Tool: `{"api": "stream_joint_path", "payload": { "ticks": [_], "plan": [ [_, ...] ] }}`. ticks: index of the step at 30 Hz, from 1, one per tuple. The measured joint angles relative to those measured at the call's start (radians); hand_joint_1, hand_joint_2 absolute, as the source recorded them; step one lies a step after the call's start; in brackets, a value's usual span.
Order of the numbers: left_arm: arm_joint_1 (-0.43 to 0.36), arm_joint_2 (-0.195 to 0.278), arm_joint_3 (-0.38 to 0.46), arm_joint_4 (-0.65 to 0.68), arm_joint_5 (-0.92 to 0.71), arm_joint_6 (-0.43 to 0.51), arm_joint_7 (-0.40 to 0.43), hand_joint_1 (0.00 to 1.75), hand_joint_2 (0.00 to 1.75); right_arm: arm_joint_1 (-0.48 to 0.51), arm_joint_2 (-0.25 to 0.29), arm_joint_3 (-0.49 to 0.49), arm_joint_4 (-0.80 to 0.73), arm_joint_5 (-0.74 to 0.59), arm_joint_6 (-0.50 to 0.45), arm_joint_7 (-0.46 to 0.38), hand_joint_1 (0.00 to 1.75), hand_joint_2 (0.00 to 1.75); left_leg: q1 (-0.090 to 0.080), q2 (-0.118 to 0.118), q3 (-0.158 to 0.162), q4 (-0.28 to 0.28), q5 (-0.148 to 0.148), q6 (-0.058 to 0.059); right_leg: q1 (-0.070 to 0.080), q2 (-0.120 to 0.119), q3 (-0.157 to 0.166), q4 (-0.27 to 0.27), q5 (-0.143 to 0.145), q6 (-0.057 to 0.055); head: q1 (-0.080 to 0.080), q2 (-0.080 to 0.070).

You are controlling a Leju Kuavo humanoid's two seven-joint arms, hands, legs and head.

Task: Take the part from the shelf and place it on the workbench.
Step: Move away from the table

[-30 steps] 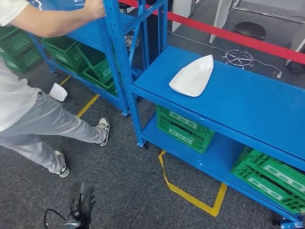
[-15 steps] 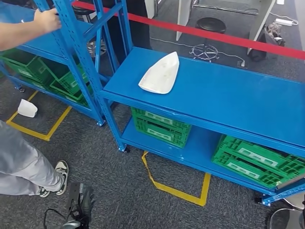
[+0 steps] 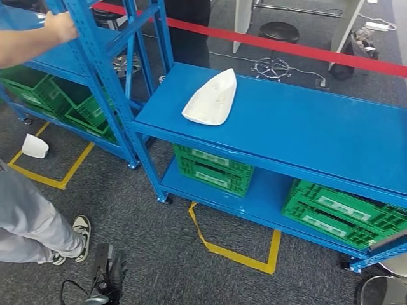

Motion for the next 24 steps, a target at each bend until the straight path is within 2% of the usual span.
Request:
{"api": "stream_joint_path", "payload": {
  "ticks": [3,4,9,14,24],
  "plan": [
    [0.000,0.002,0.000,0.000,0.000,0.000,0.000,0.00,0.00,0.001,0.001,0.000,0.000,0.000,0.000,0.000,0.00,0.00,0.000,0.004,0.000,-0.001,0.004,0.013,0.002,0.006,0.000,0.000,0.003,-0.004,-0.008,0.000],
    [0.000,0.002,0.000,0.000,0.000,0.000,0.000,0.00,0.00,0.001,0.002,-0.001,0.000,0.000,0.000,0.000,0.00,0.00,0.001,0.005,0.002,-0.004,0.004,0.012,0.003,0.007,0.000,0.000,0.002,-0.005,-0.009,0.000],
    [-0.001,0.002,0.000,0.000,-0.006,0.002,0.000,0.00,0.00,0.001,0.002,-0.006,0.000,0.002,0.000,0.000,0.00,0.00,0.003,0.006,0.006,-0.014,0.008,0.002,0.006,0.007,0.000,0.000,0.000,-0.016,-0.010,0.000],
    [-0.001,0.002,0.000,0.000,-0.007,0.008,0.000,0.00,0.00,0.003,0.002,-0.012,0.000,0.000,0.003,0.001,0.00,0.00,0.008,0.006,0.007,-0.016,0.008,-0.017,0.010,0.007,0.000,0.000,0.000,-0.019,-0.010,0.000],
    [0.001,0.010,0.000,0.000,0.012,0.012,-0.006,0.00,0.00,-0.002,0.002,-0.007,0.003,-0.027,0.012,-0.019,0.00,0.00,0.005,0.006,0.006,-0.015,0.007,-0.018,0.009,0.007,0.003,-0.002,0.001,-0.019,-0.009,0.000]
  ]
}}
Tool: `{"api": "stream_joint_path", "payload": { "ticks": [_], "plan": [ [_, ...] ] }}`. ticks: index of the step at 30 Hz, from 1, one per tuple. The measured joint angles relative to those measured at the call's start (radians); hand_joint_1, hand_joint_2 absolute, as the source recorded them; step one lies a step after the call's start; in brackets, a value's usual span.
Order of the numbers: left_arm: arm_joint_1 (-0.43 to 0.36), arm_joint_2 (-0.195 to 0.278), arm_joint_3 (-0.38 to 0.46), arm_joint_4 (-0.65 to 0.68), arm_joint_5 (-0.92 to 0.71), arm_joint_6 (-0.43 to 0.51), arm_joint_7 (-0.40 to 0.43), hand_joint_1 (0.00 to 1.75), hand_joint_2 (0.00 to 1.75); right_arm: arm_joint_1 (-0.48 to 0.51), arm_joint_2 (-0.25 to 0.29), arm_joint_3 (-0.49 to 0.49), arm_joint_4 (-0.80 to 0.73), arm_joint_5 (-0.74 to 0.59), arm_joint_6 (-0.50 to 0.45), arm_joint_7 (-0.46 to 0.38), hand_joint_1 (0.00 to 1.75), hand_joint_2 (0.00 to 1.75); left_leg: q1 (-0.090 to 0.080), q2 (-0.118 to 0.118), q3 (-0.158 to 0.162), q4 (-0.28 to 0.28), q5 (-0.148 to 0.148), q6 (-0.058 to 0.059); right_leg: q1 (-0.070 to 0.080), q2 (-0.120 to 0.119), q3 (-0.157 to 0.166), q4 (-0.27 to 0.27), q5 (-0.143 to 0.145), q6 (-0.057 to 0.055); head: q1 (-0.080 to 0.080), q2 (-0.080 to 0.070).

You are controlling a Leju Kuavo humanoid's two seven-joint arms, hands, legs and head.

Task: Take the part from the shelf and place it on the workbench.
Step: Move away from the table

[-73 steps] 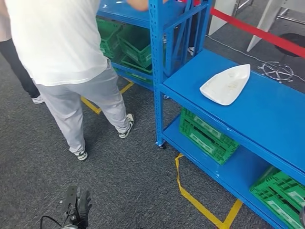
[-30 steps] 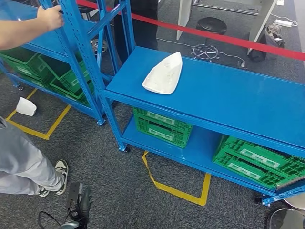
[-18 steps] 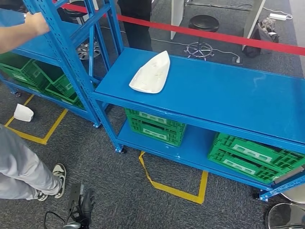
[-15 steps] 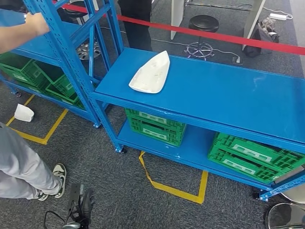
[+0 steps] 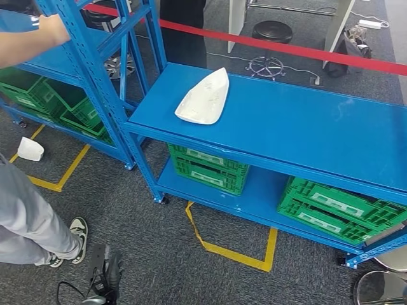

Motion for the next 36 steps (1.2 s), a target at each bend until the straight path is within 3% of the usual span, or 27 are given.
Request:
{"api": "stream_joint_path", "payload": {
  "ticks": [10,20,26,36],
  "plan": [
    [-0.003,0.054,0.017,0.000,0.050,-0.013,0.031,0.00,0.00,-0.024,0.013,0.014,0.018,-0.045,0.020,-0.063,0.00,0.00,0.000,0.000,-0.001,0.000,0.000,0.000,0.000,0.000,0.000,-0.001,0.000,0.000,0.000,0.000],
    [-0.024,0.079,0.019,0.000,0.015,-0.017,0.084,0.00,0.00,-0.044,0.015,0.016,0.029,-0.062,0.032,-0.040,0.00,0.00,0.000,0.000,0.000,0.000,0.000,0.000,0.000,0.000,0.000,-0.001,0.000,0.000,0.000,0.000],
    [-0.089,0.042,0.016,0.000,-0.049,-0.079,0.135,0.00,0.00,0.004,0.002,0.011,0.010,-0.020,-0.008,0.017,0.00,0.00,0.000,0.000,0.000,0.001,0.000,0.001,-0.002,0.000,0.000,-0.002,0.001,0.000,0.000,0.000],
    [-0.112,-0.001,0.014,0.000,-0.054,-0.087,0.138,0.00,0.00,0.035,-0.015,0.009,-0.034,-0.010,-0.024,0.038,0.00,0.00,0.000,0.002,0.000,0.001,-0.001,0.001,-0.002,0.000,0.000,-0.002,0.001,0.000,0.000,0.000]
  ]
}}
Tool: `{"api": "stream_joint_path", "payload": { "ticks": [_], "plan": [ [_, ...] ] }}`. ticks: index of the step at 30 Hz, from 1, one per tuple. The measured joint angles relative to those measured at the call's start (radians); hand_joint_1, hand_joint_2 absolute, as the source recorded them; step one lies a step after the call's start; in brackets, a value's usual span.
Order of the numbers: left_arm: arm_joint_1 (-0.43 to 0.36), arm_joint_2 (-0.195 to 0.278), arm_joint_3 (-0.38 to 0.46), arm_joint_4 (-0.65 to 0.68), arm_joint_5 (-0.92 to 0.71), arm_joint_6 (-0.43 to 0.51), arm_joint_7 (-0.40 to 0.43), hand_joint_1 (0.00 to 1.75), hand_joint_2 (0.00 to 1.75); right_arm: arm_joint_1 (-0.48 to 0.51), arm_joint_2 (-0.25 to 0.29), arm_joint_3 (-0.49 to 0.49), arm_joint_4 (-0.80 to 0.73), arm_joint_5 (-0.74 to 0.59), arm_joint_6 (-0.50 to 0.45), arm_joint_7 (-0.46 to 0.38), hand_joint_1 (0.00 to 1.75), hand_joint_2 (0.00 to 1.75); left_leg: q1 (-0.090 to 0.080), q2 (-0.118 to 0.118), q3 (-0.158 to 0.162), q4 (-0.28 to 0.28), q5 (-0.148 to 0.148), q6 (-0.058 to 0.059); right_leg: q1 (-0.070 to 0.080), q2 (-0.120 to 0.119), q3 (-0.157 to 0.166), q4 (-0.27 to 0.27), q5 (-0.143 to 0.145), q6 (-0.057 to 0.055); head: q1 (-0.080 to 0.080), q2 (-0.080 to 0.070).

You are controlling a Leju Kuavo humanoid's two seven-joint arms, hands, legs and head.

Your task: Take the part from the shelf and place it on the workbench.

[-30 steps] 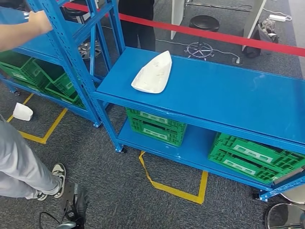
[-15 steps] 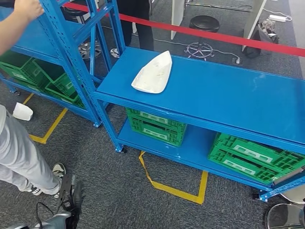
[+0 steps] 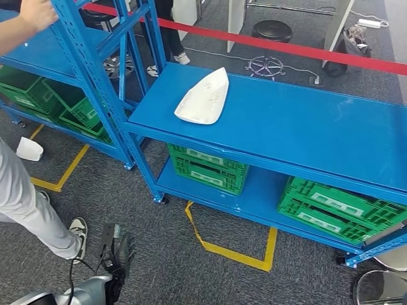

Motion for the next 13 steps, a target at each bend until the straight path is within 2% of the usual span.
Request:
{"api": "stream_joint_path", "payload": {
  "ticks": [7,13],
  "plan": [
    [-0.002,-0.011,0.000,0.000,-0.002,-0.010,0.000,0.00,0.00,0.006,-0.008,-0.002,-0.009,0.022,-0.015,0.019,0.00,0.00,0.000,0.000,0.000,0.000,0.000,0.000,0.000,0.000,0.000,0.000,0.000,0.000,0.000,0.000],
    [-0.005,-0.057,-0.032,0.000,-0.063,-0.010,-0.041,0.00,0.00,0.059,-0.051,-0.037,-0.066,0.060,-0.085,0.142,0.00,0.00,-0.002,-0.001,0.000,0.000,0.000,0.001,-0.001,0.000,0.000,0.000,0.000,0.000,0.000,0.000]
  ]
}}
